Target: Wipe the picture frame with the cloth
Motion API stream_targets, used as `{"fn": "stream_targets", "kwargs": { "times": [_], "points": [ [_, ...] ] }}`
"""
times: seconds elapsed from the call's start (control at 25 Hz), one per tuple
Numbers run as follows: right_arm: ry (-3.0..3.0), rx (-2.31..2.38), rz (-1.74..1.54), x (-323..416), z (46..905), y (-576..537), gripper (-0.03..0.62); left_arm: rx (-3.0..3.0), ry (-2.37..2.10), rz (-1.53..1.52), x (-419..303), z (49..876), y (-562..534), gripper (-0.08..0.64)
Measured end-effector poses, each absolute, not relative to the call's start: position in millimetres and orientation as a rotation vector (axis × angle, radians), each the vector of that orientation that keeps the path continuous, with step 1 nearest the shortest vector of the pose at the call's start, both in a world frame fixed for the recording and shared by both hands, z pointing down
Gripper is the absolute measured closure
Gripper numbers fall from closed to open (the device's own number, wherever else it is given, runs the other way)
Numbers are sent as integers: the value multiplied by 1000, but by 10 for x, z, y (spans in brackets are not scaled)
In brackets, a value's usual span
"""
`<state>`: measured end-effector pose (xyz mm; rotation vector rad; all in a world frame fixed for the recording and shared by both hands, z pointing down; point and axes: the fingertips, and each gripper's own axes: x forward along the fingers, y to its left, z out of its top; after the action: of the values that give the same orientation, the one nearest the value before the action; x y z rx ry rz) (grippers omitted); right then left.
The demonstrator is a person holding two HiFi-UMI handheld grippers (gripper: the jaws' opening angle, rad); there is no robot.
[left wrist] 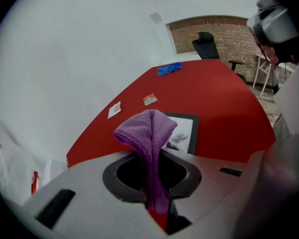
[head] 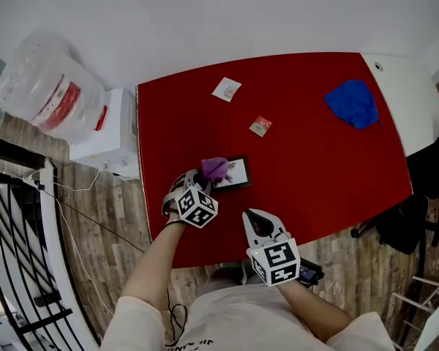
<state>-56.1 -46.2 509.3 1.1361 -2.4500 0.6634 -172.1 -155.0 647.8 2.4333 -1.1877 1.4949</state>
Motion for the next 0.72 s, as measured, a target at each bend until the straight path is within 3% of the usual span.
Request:
{"fn": "stream_targets", "kwargs": {
  "times": [0.32, 0.72],
  "points": [
    [-2426, 1132, 707, -511, 5264, -450, 589, 2480, -1019, 1766, -1640, 6753, -1885, 503],
    [-2404, 1166, 685, -451, 5498, -719, 589, 2484, -882, 1814, -1520, 6930, -1640, 503]
  ]
}}
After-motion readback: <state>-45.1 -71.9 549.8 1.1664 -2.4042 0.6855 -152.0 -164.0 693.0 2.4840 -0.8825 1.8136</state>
